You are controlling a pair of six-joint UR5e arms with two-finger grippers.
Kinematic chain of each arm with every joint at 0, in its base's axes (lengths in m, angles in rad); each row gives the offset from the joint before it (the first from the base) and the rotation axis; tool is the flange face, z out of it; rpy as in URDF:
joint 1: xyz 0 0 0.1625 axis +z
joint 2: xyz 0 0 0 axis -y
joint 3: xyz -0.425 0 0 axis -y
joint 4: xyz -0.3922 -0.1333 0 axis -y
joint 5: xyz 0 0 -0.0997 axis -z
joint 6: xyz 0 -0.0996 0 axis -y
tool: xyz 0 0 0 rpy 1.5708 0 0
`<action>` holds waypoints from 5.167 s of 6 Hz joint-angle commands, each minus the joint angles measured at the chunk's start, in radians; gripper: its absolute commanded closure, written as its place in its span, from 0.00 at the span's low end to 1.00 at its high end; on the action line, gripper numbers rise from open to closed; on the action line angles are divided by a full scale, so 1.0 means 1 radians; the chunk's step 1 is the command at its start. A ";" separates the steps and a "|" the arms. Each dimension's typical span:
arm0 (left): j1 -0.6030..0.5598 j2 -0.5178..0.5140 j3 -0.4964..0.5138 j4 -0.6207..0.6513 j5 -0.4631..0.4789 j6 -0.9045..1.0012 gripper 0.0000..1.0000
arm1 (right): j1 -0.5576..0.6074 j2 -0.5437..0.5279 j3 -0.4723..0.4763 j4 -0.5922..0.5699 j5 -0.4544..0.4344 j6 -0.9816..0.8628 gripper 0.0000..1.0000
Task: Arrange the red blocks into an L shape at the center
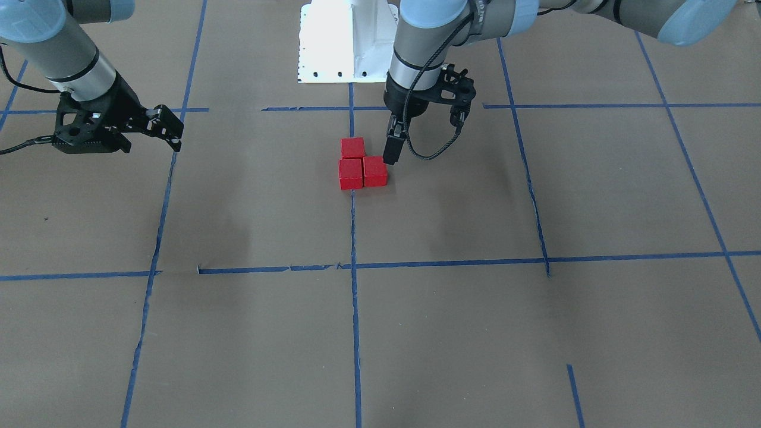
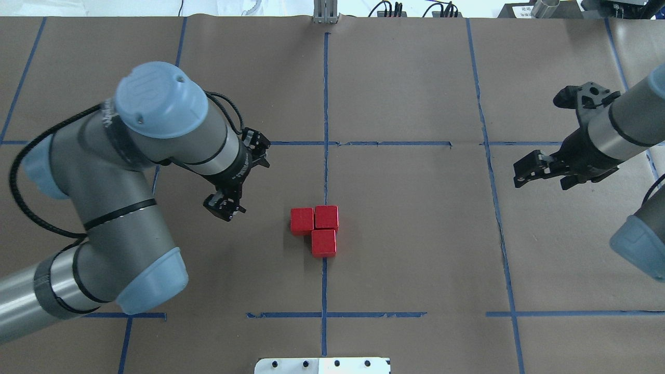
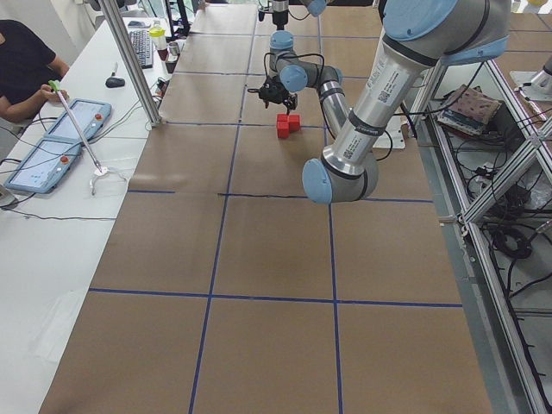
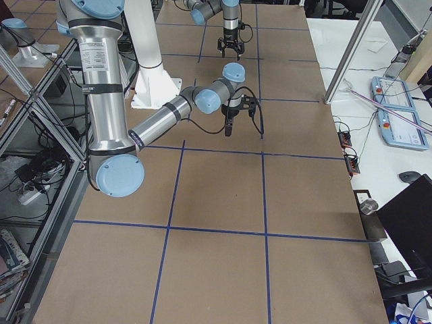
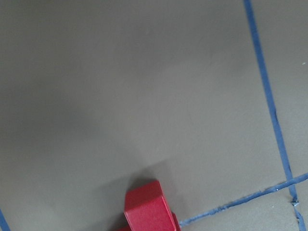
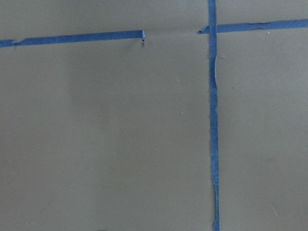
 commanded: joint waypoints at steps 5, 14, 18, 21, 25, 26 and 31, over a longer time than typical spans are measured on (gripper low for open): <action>-0.476 0.486 -0.123 -0.002 -0.296 1.299 0.00 | 0.454 -0.213 -0.144 -0.013 0.160 -0.666 0.00; -0.869 0.588 0.214 -0.005 -0.332 2.260 0.00 | 0.536 -0.222 -0.236 -0.009 0.151 -0.796 0.00; -0.913 0.608 0.232 0.004 -0.333 2.272 0.00 | 0.559 -0.210 -0.268 -0.013 0.165 -0.791 0.00; -0.908 0.602 0.281 0.002 -0.419 2.263 0.00 | 0.559 -0.227 -0.261 -0.001 0.165 -0.785 0.00; -0.904 0.630 0.266 -0.010 -0.344 2.275 0.00 | 0.559 -0.241 -0.264 -0.001 0.130 -0.785 0.00; -0.904 0.617 0.257 0.005 -0.329 2.280 0.00 | 0.559 -0.242 -0.264 -0.001 0.131 -0.786 0.00; -0.905 0.622 0.255 0.027 -0.384 2.349 0.00 | 0.557 -0.242 -0.264 -0.005 0.157 -0.780 0.00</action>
